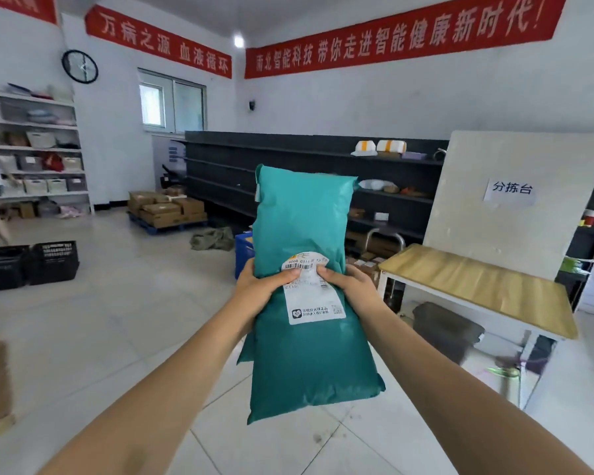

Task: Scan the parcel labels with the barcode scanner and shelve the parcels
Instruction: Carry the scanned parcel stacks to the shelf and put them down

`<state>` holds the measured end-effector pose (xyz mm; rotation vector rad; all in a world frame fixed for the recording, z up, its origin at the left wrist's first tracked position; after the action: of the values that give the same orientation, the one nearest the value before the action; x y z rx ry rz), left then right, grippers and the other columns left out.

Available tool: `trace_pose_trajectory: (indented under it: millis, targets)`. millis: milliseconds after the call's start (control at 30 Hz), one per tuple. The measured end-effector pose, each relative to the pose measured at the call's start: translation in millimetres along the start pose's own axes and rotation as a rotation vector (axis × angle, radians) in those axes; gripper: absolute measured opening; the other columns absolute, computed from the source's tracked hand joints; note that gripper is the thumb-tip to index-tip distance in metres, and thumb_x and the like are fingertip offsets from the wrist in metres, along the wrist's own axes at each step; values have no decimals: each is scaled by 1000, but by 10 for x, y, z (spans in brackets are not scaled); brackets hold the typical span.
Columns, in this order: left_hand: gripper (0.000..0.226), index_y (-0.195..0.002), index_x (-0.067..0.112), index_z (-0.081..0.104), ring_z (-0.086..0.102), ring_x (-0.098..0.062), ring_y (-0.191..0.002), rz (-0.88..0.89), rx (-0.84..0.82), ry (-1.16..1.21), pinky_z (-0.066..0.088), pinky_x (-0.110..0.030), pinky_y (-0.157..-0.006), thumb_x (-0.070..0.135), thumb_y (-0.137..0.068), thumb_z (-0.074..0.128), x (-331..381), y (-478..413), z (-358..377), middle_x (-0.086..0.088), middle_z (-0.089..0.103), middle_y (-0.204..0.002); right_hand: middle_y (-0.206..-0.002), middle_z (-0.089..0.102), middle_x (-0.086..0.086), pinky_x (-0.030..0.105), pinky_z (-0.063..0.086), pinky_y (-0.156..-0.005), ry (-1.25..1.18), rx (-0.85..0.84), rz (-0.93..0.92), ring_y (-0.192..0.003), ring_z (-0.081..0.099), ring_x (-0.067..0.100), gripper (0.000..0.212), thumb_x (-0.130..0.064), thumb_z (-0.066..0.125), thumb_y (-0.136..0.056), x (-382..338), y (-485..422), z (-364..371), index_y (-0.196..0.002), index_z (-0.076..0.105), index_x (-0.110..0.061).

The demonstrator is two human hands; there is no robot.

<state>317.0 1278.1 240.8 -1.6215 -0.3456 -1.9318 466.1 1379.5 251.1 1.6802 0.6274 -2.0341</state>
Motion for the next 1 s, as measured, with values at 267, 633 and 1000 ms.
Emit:
trace_pose_trajectory:
  millis: [267, 633, 1000]
  targets:
    - [69, -121, 17, 57, 71, -19, -92, 33, 263, -47, 56, -29, -71, 23, -59, 86, -146, -1312, -988, -2, 72, -108, -101, 74, 17, 45, 56, -88, 4, -258, 63, -94, 70, 35, 41, -17, 79, -75, 518, -1923, 984, -110, 67, 0]
    - [56, -120, 17, 59, 71, -21, -91, 122, 702, -98, 56, -35, -79, 25, -69, 81, 710, -2518, -2908, -3, 73, -103, -96, 75, 15, 36, 57, -81, -101, -805, 103, -83, 70, 28, 36, -15, 77, -78, 576, -4022, 3575, -108, 68, 2]
    - [33, -105, 19, 71, 72, -22, -89, 124, 956, -48, 53, -36, -82, 43, -85, 59, 1026, -2782, -5183, -7, 74, -105, -106, 73, 18, 42, 56, -87, -209, -1191, 300, -96, 70, 33, 69, -29, 89, -53, 1457, -4600, 6450, -112, 68, -1]
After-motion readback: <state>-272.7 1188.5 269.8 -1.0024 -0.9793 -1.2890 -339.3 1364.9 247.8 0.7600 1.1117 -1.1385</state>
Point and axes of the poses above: each hand's wrist, its own y-axis away from the middle knuckle, its own z-axis out of the palm, x = y × z, the point moved 2 cm from there along -y, towards the middle knuckle
